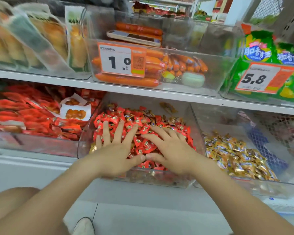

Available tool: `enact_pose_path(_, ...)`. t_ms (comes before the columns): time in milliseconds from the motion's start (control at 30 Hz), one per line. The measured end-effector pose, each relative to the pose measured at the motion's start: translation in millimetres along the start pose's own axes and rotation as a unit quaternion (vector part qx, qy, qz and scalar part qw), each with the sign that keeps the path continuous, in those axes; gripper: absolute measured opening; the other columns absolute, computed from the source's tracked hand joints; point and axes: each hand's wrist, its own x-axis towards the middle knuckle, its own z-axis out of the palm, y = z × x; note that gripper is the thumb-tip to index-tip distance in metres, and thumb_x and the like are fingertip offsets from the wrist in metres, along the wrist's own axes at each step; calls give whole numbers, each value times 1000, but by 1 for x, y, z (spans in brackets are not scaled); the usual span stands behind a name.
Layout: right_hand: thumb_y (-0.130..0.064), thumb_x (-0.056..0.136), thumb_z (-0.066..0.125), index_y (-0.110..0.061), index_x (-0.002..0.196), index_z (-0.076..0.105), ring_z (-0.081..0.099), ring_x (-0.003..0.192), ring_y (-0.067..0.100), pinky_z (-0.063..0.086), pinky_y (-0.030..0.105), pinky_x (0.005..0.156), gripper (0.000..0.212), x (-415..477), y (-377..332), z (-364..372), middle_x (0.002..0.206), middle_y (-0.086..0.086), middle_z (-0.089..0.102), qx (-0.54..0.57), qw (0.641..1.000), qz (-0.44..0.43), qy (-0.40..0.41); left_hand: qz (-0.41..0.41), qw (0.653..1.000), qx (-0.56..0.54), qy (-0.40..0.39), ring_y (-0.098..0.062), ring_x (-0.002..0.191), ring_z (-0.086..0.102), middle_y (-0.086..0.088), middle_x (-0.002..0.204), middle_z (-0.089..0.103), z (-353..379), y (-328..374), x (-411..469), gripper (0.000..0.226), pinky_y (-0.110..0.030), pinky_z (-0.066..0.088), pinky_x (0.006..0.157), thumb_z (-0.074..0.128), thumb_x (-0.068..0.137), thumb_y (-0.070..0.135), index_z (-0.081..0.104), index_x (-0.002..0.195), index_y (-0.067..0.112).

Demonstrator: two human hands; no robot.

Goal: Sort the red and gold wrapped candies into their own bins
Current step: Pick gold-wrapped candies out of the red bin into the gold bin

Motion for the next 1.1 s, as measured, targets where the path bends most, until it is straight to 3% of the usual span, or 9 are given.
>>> enact_pose_path(133, -64, 103, 40, -47, 152, 34, 47, 133, 33, 39, 51, 106, 52, 16, 15, 1, 155, -2, 38, -71, 994, 46, 68, 64, 998, 5, 13, -39, 143, -48, 11, 166, -36, -10, -10, 26, 83, -69, -13, 121, 49, 94, 75, -12, 151, 68)
enact_pose_path(300, -54, 102, 53, -41, 148, 45, 48, 128, 36, 39, 53, 106, 48, 18, 13, -5, 144, 4, 47, -79, 986, 94, 117, 111, 986, 22, 122, -42, 157, -6, 10, 168, 5, -15, -21, 47, 59, -74, 16, 119, 52, 99, 62, 19, 148, 60)
enact_pose_path(367, -43, 97, 64, -38, 141, 54, 46, 126, 31, 41, 49, 104, 45, 11, 8, -12, 138, 1, 49, -42, 986, 60, 149, 110, 981, 49, 151, -41, 153, 9, 9, 164, 12, -20, -22, 47, 57, -71, 23, 116, 54, 98, 63, 24, 147, 59)
enact_pose_path(467, -31, 93, 74, -34, 117, 70, 49, 107, 13, 42, 33, 93, 25, -1, -1, -22, 114, -11, 57, 73, 982, -59, 166, 113, 979, 52, 159, -37, 155, 2, 11, 166, 5, -27, -21, 36, 58, -71, 10, 119, 63, 91, 66, 36, 142, 60)
enact_pose_path(600, -27, 93, 78, -29, 111, 79, 63, 96, 1, 46, 17, 90, 18, 1, -28, -19, 104, -19, 73, 200, 964, -153, 82, 112, 981, 24, 154, -26, 159, -7, 21, 165, 12, -35, -23, 7, 55, -69, 0, 121, 74, 82, 65, 50, 131, 60)
enact_pose_path(733, -36, 89, 81, -36, 104, 81, 59, 103, 9, 48, 36, 97, 15, 20, -27, -11, 102, -18, 75, 98, 982, -164, -8, 136, 980, 17, 146, -14, 151, 14, 25, 149, 32, -38, -19, -11, 43, -54, 10, 122, 84, 80, 52, 62, 117, 50)
enact_pose_path(900, -41, 85, 83, -41, 97, 79, 45, 106, 12, 38, 37, 90, 13, 17, -2, -35, 97, -18, 70, -59, 995, -83, 15, 210, 973, -67, 62, 3, 98, 58, 24, 99, 64, -39, -19, -4, 29, -23, 47, 86, 94, 73, 39, 74, 94, 40)
enact_pose_path(1033, -10, 77, 86, -39, 101, 79, 37, 106, 16, 34, 36, 85, 38, 7, 1, -29, 102, -20, 68, -166, 981, -55, 88, 213, 976, -26, -27, 17, 98, 58, 33, 102, 69, -37, -23, 5, 25, -7, 42, 84, 87, 85, 32, 78, 108, 38)
enact_pose_path(1100, -10, 75, 88, -38, 96, 80, 42, 103, 15, 36, 36, 84, 36, 3, -5, -26, 101, -21, 68, -111, 983, -86, 118, 208, 977, -4, -39, 21, 93, 55, 33, 102, 67, -39, -23, 8, 27, -4, 39, 81, 86, 86, 31, 76, 111, 38)
